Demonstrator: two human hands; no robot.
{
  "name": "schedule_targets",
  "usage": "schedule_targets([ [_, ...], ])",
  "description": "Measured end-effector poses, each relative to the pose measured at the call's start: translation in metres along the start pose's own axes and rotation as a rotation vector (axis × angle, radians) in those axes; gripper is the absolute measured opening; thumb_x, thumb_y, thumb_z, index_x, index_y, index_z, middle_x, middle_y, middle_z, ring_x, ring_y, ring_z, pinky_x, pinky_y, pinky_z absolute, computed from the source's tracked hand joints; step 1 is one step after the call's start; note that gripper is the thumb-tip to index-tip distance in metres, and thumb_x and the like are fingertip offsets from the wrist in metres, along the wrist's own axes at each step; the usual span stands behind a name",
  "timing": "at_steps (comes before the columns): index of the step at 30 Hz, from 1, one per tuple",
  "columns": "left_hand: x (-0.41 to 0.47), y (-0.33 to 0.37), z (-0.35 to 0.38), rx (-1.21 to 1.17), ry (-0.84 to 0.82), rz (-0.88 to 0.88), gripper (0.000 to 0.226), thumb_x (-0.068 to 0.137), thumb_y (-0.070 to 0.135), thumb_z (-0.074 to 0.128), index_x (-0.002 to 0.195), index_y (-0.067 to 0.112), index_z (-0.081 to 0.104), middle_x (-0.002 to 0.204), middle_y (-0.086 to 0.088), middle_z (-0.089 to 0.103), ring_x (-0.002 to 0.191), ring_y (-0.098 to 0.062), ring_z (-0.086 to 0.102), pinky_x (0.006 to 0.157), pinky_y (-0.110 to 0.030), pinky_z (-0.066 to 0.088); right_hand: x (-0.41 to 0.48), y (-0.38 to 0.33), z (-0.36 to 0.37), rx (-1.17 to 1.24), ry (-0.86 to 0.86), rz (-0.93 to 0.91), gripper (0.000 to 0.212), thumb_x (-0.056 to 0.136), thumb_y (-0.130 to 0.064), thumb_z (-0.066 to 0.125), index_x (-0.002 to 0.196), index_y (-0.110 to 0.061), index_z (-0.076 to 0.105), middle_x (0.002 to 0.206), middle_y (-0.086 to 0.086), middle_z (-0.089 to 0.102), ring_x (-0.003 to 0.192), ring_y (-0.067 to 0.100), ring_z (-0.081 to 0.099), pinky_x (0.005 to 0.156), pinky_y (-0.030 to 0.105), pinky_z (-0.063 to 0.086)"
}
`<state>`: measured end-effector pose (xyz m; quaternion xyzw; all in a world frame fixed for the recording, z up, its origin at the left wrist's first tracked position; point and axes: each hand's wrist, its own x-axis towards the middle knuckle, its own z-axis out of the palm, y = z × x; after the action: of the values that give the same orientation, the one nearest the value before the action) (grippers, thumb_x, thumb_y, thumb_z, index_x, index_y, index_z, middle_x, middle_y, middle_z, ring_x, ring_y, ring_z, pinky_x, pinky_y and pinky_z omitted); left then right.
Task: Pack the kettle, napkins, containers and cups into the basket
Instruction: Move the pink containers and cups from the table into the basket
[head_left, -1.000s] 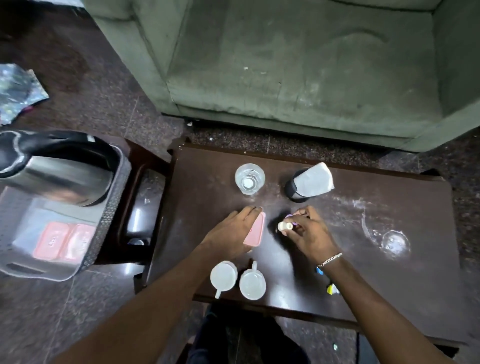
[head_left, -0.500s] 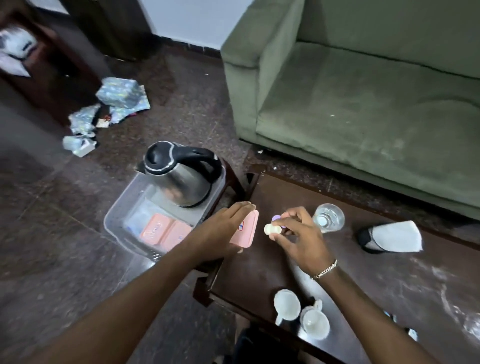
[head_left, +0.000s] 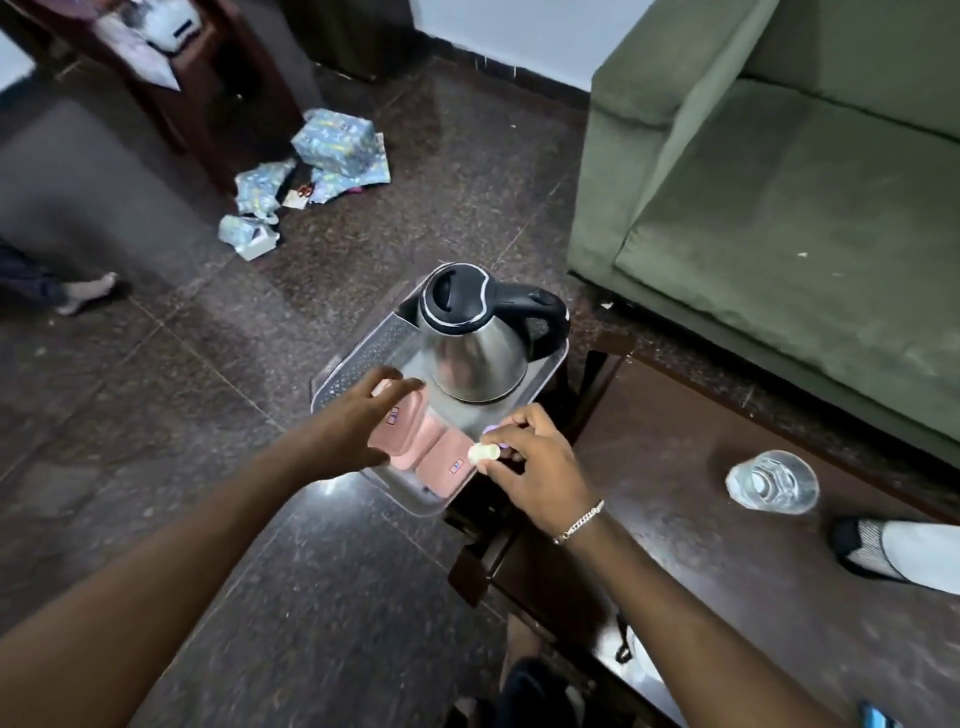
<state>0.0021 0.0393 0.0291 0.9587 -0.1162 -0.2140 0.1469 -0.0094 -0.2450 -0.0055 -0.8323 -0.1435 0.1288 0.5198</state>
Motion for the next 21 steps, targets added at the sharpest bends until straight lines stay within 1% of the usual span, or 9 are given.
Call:
schedule_targets([
  [2,0.0,-0.02,-0.004,0.005,-0.019,-0.03,0.107,0.073,0.013,0.094,0.161,0.025,0.035,0.158,-0.006,0.032,0.134,-0.026,0.055,0.105,-0.029,0.045,0.006,-0.002,0.013,-0.041,-0.051,0.023,0.027,0.082,-0.013,0.082,0.108,-0.014,0.075,0.109,-0.003,0.05,0.088,0.013,0.061,0.088,0.031,0.055],
  [3,0.002,-0.028,-0.005,0.007,-0.035,-0.039,0.106,0.073,0.012,0.093,0.161,0.023,0.036,0.158,-0.008,0.033,0.136,-0.028,0.053,0.108,-0.032,0.045,0.009,-0.003,0.02,-0.076,-0.078,0.032,0.026,0.083,-0.015,0.081,0.109,-0.016,0.075,0.11,-0.003,0.049,0.089,0.017,0.061,0.089,0.034,0.054],
  [6,0.01,-0.046,-0.004,0.026,-0.077,-0.05,0.103,0.071,0.009,0.092,0.159,0.018,0.041,0.158,-0.013,0.037,0.137,-0.033,0.052,0.11,-0.036,0.043,0.018,-0.003,0.036,-0.197,-0.136,0.052,0.024,0.085,-0.021,0.077,0.109,-0.021,0.073,0.114,-0.003,0.049,0.088,0.026,0.061,0.09,0.039,0.051],
  [9,0.02,-0.054,-0.002,0.052,-0.107,-0.063,0.102,0.071,0.008,0.091,0.159,0.019,0.041,0.159,-0.014,0.038,0.137,-0.036,0.051,0.11,-0.038,0.043,0.026,-0.004,0.048,-0.341,-0.166,0.041,0.023,0.086,-0.023,0.074,0.108,-0.021,0.072,0.118,0.0,0.049,0.085,0.029,0.059,0.092,0.04,0.044],
  [12,0.027,-0.059,0.0,0.08,-0.127,-0.056,0.099,0.072,0.008,0.088,0.159,0.021,0.042,0.157,-0.013,0.04,0.132,-0.039,0.053,0.107,-0.041,0.044,0.03,-0.005,0.057,-0.422,-0.192,0.033,0.023,0.088,-0.022,0.07,0.11,-0.017,0.07,0.12,0.003,0.048,0.085,0.032,0.056,0.091,0.039,0.044],
  [15,0.032,-0.069,0.001,0.11,-0.142,-0.019,0.096,0.072,0.011,0.088,0.157,0.021,0.045,0.154,-0.013,0.044,0.127,-0.04,0.055,0.105,-0.044,0.046,0.034,-0.005,0.064,-0.474,-0.208,0.019,0.022,0.087,-0.022,0.069,0.108,-0.015,0.069,0.116,0.005,0.048,0.083,0.03,0.055,0.089,0.039,0.043],
  [17,0.037,-0.074,0.001,0.148,-0.148,0.002,0.097,0.072,0.012,0.088,0.158,0.024,0.044,0.155,-0.011,0.043,0.127,-0.038,0.056,0.103,-0.045,0.049,0.037,-0.004,0.066,-0.511,-0.24,0.021,0.02,0.088,-0.023,0.067,0.106,-0.014,0.067,0.116,0.004,0.046,0.086,0.028,0.056,0.09,0.039,0.042],
  [21,0.046,-0.078,0.005,0.255,-0.165,0.036,0.101,0.073,0.015,0.089,0.159,0.032,0.039,0.161,-0.004,0.037,0.127,-0.034,0.056,0.094,-0.044,0.057,0.04,-0.001,0.069,-0.548,-0.271,0.024,0.023,0.089,-0.024,0.067,0.109,-0.015,0.068,0.118,0.004,0.047,0.09,0.026,0.058,0.092,0.039,0.043],
])
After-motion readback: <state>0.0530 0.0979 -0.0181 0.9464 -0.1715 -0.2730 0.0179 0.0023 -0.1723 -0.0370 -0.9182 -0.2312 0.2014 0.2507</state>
